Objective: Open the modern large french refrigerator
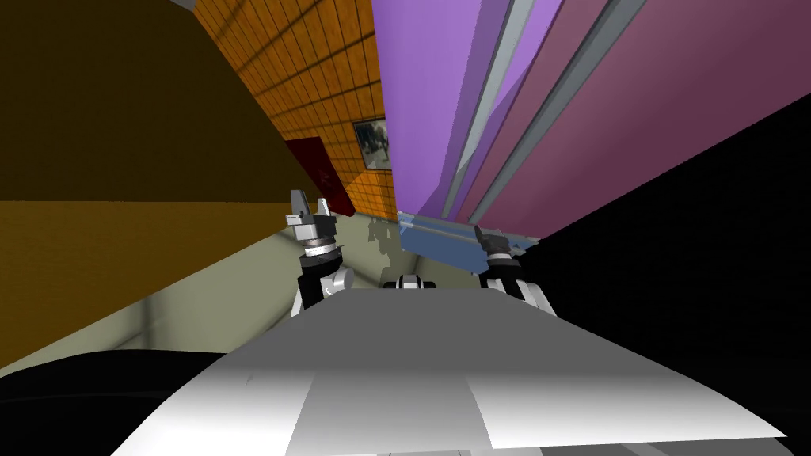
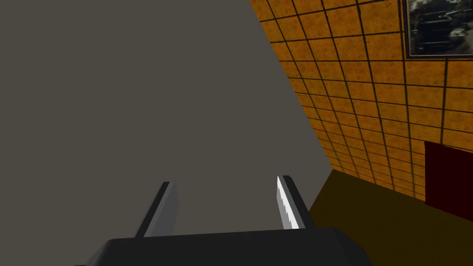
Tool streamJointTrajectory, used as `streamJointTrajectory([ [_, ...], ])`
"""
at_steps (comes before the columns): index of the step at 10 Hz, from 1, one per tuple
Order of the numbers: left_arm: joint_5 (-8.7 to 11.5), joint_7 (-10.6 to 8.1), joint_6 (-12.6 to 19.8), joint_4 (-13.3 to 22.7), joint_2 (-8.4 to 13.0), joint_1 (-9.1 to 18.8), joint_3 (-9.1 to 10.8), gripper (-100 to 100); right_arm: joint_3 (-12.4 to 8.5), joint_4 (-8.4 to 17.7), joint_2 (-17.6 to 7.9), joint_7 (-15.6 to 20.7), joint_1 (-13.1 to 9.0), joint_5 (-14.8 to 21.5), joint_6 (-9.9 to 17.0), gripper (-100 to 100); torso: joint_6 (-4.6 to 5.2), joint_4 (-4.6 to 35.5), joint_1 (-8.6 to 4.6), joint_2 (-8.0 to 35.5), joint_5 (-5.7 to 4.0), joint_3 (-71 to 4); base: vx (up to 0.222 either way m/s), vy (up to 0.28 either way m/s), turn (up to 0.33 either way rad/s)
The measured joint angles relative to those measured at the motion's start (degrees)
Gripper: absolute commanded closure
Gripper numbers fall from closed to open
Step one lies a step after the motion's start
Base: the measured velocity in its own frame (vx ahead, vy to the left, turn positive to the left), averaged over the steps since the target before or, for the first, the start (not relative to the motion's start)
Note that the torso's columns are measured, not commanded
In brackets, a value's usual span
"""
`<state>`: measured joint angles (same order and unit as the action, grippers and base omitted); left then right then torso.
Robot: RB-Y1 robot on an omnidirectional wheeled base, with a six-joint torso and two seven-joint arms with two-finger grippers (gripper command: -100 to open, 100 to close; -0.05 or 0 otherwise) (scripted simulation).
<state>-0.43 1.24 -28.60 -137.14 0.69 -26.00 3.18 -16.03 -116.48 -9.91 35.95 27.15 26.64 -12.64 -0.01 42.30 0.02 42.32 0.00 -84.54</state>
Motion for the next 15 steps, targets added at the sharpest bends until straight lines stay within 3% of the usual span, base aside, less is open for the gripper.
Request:
streamJointTrajectory([
  [4,0.00,0.00,0.00,0.00,0.00,-0.01,0.00,0,-2.18,4.00,-0.05,6.49,-0.81,4.02,1.15,-100,0.00,-0.03,0.08,-0.10,0.02,-0.07,0.092,0.098,0.057],
  [8,0.00,0.00,0.00,-0.01,0.00,-0.01,0.00,0,-3.83,6.07,-1.04,12.00,-0.80,7.05,3.13,-100,0.01,-0.02,0.00,-0.03,0.02,-0.04,0.094,0.088,0.060],
  [15,0.00,0.00,0.00,0.00,0.00,0.00,0.00,0,-6.96,11.86,-1.13,22.44,-1.86,12.94,4.39,-100,-0.01,-0.03,0.04,-0.10,0.02,-0.06,0.082,0.077,0.062],
])
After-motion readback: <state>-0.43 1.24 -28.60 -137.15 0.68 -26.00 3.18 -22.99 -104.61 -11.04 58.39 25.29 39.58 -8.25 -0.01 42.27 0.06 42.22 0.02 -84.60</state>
